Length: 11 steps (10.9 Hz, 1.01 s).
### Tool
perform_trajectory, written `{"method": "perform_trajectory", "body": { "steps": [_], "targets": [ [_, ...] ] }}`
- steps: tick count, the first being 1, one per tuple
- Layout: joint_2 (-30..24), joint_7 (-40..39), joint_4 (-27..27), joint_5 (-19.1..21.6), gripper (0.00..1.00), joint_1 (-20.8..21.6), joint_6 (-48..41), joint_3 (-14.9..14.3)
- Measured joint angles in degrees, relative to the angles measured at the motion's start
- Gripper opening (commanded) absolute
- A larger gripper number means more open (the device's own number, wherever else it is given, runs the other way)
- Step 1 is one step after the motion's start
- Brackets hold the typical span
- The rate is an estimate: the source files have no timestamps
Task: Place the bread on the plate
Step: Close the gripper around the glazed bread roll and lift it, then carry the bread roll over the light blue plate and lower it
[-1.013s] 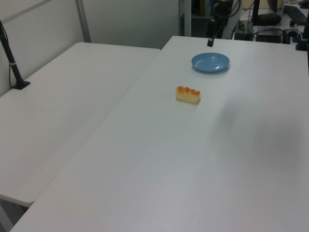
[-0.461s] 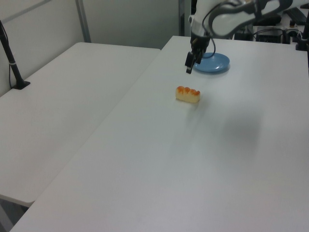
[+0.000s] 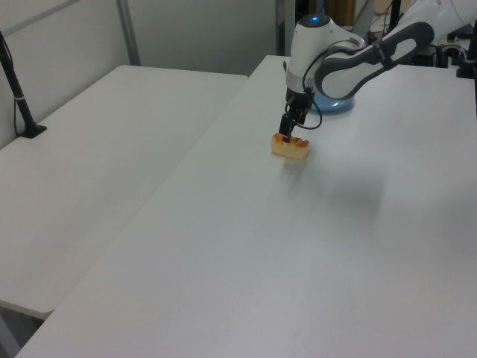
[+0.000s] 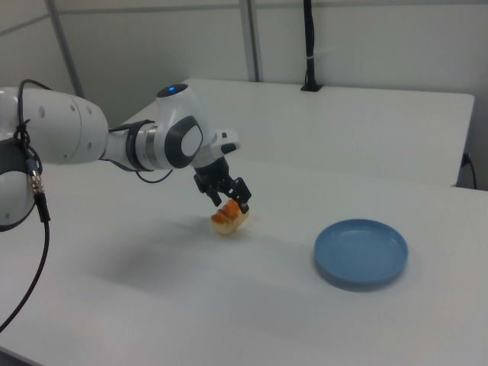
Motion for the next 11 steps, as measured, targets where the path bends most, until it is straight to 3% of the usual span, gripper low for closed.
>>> {"method": "perform_trajectory", "body": {
  "steps": [2, 3, 8, 11],
  "targets": [
    [0.8, 0.3, -1.0, 0.0, 0.52, 0.1, 2.0, 0.1],
    [1.3, 0.8, -1.4, 0.0, 0.42, 0.1, 2.8, 0.4],
    [0.6, 1.1, -1.1, 0.0, 0.41, -1.1, 3.1, 0.4],
    [-2.3, -7.5, 1.1, 0.0, 0.41, -7.2, -0.6, 0.3]
  ]
}}
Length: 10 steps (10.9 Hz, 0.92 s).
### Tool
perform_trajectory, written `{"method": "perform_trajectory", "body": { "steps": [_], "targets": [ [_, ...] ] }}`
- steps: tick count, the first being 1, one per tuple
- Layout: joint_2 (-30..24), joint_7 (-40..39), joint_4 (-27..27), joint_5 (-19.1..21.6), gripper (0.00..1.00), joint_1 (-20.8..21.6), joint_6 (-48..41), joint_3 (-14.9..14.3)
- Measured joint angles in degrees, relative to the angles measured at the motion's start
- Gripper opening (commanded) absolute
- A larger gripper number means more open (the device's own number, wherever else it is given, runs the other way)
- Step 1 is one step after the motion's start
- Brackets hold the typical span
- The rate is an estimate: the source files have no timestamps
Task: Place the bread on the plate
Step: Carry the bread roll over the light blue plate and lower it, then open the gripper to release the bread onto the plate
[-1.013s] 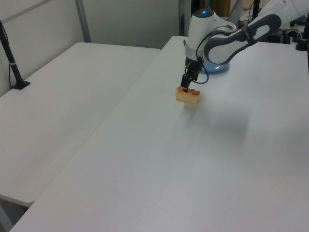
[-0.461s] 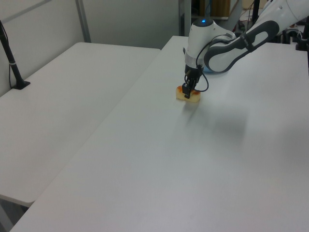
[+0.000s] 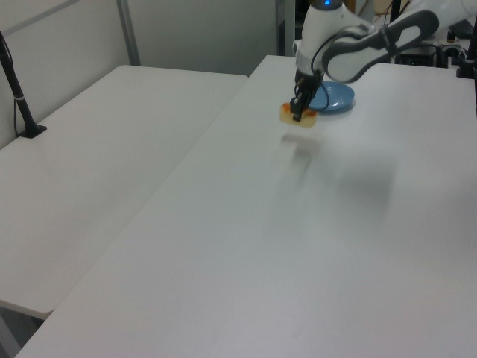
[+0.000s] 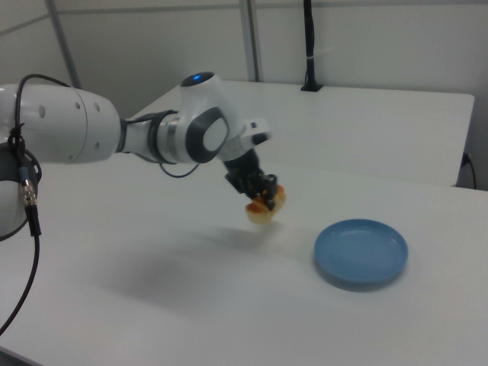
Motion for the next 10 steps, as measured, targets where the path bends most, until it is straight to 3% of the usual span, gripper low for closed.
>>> {"method": "perform_trajectory", "body": {
  "steps": [3, 5, 7, 10],
  "targets": [
    [-0.3, -18.3, 6.5, 2.2, 0.41, -7.6, -8.9, 0.0],
    [1.3, -26.5, 10.3, 2.9, 0.41, -11.6, -10.5, 0.1],
    [5.5, -28.5, 13.5, 2.9, 0.41, -13.7, -8.7, 0.1],
    [13.1, -28.5, 15.4, 2.9, 0.41, -15.5, 1.9, 0.1]
  ]
}}
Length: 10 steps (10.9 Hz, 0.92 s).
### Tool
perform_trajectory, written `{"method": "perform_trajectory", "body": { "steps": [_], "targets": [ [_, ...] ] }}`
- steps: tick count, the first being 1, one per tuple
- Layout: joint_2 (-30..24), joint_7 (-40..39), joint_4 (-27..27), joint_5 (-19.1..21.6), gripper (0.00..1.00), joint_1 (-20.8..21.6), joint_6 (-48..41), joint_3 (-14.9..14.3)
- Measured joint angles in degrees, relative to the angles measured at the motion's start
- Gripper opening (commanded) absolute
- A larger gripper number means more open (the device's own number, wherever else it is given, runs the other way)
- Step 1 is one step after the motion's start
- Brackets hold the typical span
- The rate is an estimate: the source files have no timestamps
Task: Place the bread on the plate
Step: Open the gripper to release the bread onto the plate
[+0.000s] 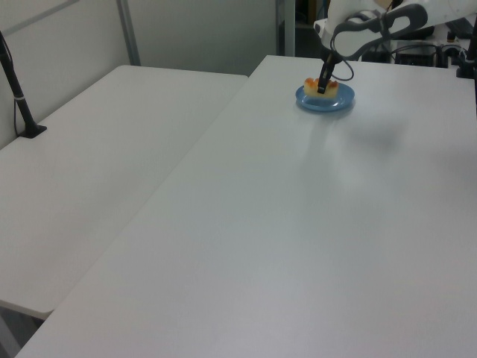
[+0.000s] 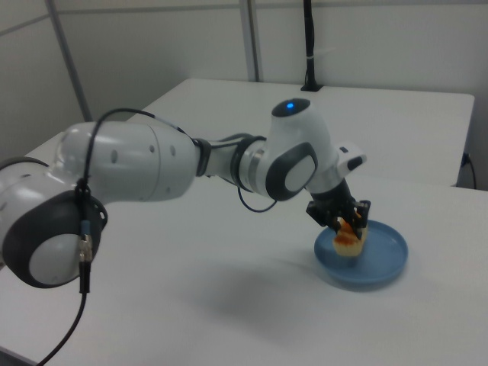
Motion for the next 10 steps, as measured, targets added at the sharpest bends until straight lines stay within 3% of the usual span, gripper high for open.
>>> {"method": "perform_trajectory", "body": {
  "steps": [1, 3, 10],
  "targets": [
    [1.1, 0.0, 0.6, 0.0, 0.42, -0.1, 0.5, 0.0],
    [1.2, -0.1, 1.2, 0.0, 1.0, -0.1, 0.5, 0.0],
    [0.7, -0.2, 1.4, 0.0, 1.0, -0.3, 0.5, 0.0]
  ]
}}
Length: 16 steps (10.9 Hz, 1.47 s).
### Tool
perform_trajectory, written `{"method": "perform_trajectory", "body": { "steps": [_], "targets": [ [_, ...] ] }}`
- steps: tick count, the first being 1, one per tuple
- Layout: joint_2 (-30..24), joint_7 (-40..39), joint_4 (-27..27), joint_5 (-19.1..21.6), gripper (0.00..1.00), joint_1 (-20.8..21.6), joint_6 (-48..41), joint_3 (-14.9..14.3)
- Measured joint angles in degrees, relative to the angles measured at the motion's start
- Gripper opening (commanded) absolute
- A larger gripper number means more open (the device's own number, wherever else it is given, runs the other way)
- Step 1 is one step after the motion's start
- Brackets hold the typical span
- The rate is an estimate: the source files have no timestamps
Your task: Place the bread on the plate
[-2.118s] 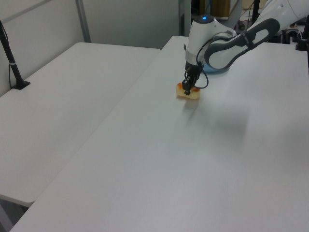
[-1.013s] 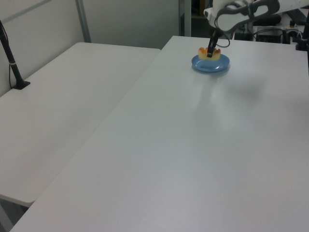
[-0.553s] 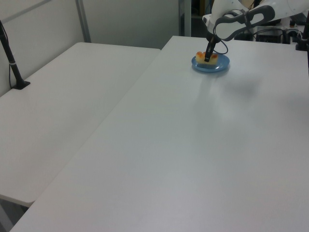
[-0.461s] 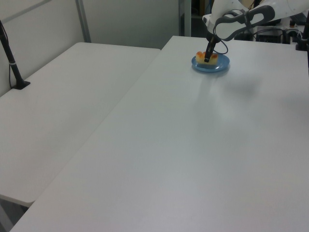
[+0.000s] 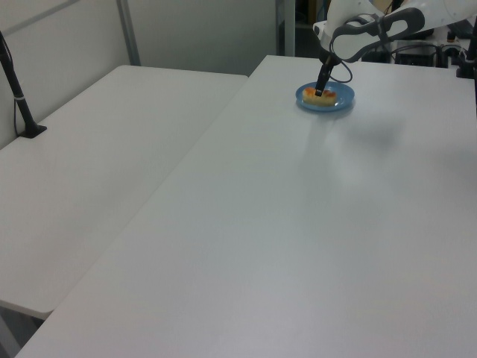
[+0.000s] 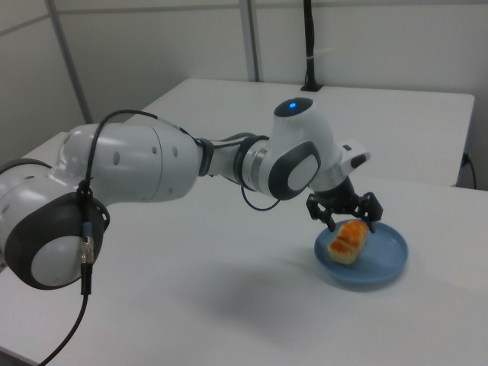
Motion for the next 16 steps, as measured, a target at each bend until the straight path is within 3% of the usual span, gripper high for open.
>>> {"method": "perform_trajectory", "body": {
  "steps": [2, 7, 9, 11, 13, 16],
  "targets": [
    [-4.2, 2.0, -1.5, 0.5, 1.0, -0.6, -1.4, 0.0],
    [-23.5, 15.5, -5.1, 8.1, 1.0, 0.9, -26.3, 0.9],
    [-29.5, 24.3, -6.4, 8.6, 1.0, 5.1, -33.1, 0.7],
    [-33.6, 31.3, -8.0, 8.7, 1.0, 12.2, -35.6, -2.5],
    [-35.8, 32.7, -10.6, 9.5, 1.0, 17.9, -36.2, -4.8],
    [-36.0, 29.1, -13.6, 9.5, 1.0, 21.6, -36.2, -4.9]
  ]
}}
